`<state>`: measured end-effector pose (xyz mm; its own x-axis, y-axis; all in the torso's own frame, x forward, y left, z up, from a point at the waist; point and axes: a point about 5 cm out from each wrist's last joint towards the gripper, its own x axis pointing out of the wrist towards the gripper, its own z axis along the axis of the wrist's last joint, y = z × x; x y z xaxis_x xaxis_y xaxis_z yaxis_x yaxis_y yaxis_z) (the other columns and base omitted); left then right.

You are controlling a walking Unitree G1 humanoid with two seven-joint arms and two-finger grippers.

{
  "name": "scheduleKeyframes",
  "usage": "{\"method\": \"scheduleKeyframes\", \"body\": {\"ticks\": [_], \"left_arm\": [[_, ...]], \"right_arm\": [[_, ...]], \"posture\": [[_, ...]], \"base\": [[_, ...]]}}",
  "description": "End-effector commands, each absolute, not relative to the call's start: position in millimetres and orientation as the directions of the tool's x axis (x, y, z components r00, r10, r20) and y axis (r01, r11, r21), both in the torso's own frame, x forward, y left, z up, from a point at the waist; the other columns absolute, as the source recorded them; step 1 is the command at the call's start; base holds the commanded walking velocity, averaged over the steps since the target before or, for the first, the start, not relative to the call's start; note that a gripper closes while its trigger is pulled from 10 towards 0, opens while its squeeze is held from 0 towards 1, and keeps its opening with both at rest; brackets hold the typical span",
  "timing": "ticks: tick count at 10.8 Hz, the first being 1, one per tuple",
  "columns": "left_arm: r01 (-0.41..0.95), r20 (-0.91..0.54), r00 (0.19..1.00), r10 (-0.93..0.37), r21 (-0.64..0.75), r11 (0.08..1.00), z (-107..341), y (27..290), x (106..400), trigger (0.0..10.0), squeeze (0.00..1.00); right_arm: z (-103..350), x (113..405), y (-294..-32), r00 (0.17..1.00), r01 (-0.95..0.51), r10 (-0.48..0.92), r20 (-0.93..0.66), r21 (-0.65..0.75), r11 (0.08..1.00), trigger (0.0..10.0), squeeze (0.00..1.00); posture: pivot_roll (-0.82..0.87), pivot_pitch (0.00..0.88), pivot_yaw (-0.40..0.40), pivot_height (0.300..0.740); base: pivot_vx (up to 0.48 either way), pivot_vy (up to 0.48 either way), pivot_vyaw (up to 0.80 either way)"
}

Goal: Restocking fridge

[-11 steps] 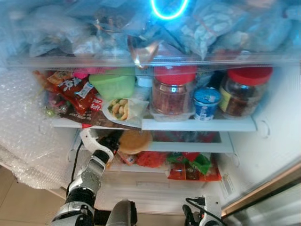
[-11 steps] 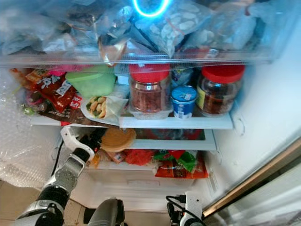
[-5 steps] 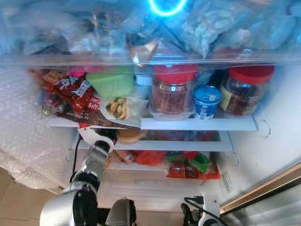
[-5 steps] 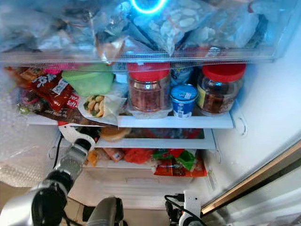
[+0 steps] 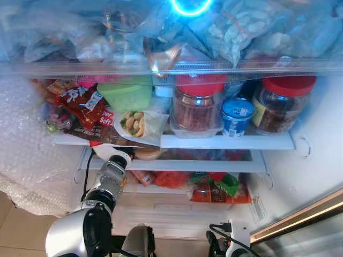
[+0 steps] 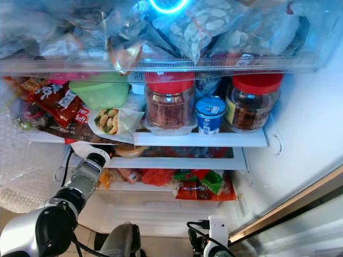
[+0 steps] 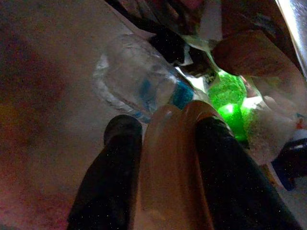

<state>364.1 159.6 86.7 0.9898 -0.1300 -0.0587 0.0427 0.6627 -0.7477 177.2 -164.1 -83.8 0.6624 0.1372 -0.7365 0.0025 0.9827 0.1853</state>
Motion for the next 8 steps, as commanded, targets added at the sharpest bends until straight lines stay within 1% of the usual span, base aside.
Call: {"method": "scheduleKeyframes", "body": {"ticks": [1,2,4,5,6,8], "left_arm": [[0.032,-0.077,0.988,-0.135,-0.75,0.66,79.7,164.8,359.7,10.0,1.0],[0.038,-0.051,0.99,-0.128,-0.791,0.61,74.0,169.5,354.0,10.0,1.0],[0.064,-0.021,0.989,-0.148,-0.835,0.546,66.9,169.3,347.3,10.0,1.0],[0.075,-0.012,0.988,-0.156,-0.837,0.542,64.9,168.6,345.3,10.0,1.0],[0.104,0.008,0.983,-0.182,-0.842,0.529,61.4,167.0,341.2,10.0,0.0],[0.193,0.052,0.965,-0.258,-0.805,0.561,60.1,162.9,335.7,10.0,0.0]], "right_arm": [[-100.5,141.9,-161.7,0.551,0.035,0.145,-0.822,0.196,0.98,10.0,0.0],[-100.4,142.1,-161.4,0.551,0.034,0.147,-0.821,0.198,0.98,10.0,0.0],[-99.9,143.9,-160.0,0.552,0.026,0.152,-0.82,0.2,0.98,10.0,0.0],[-99.8,144.1,-159.7,0.553,0.027,0.152,-0.819,0.2,0.98,10.0,0.0],[-99.8,144.3,-159.7,0.554,0.03,0.151,-0.819,0.201,0.979,10.0,0.0],[-99.7,144.5,-159.5,0.555,0.031,0.151,-0.818,0.202,0.979,10.0,0.0]], "posture": [[0.03,0.145,0.069,0.633],[0.03,0.145,0.069,0.633],[0.03,0.137,0.07,0.633],[0.03,0.137,0.072,0.633],[0.03,0.139,0.073,0.633],[0.03,0.141,0.075,0.633]], "base": [[0.0,0.0,0.0],[0.0,0.0,0.0],[0.0,0.0,0.0],[0.0,0.0,0.0],[0.0,0.0,0.0],[0.0,0.0,0.0]]}}
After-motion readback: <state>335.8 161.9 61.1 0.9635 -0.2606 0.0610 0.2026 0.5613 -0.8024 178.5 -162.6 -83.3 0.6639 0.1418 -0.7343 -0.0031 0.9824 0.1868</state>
